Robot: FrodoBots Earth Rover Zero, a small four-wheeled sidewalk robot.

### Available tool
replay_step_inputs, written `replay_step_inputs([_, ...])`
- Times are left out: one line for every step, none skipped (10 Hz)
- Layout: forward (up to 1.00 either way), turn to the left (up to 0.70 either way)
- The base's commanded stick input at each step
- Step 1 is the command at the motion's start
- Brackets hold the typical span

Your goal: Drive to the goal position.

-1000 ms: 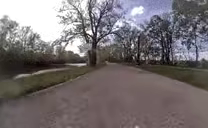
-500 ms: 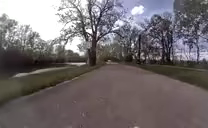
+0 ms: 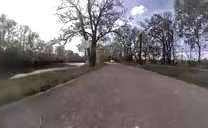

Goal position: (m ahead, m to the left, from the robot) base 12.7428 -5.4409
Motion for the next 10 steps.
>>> replay_step_inputs([1.00, 0.00])
replay_step_inputs([1.00, 0.00])
replay_step_inputs([1.00, 0.00])
replay_step_inputs([1.00, 0.00])
replay_step_inputs([1.00, 0.00])
replay_step_inputs([1.00, 0.00])
replay_step_inputs([1.00, 0.00])
replay_step_inputs([1.00, 0.00])
replay_step_inputs([1.00, 0.00])
replay_step_inputs([1.00, -0.01])
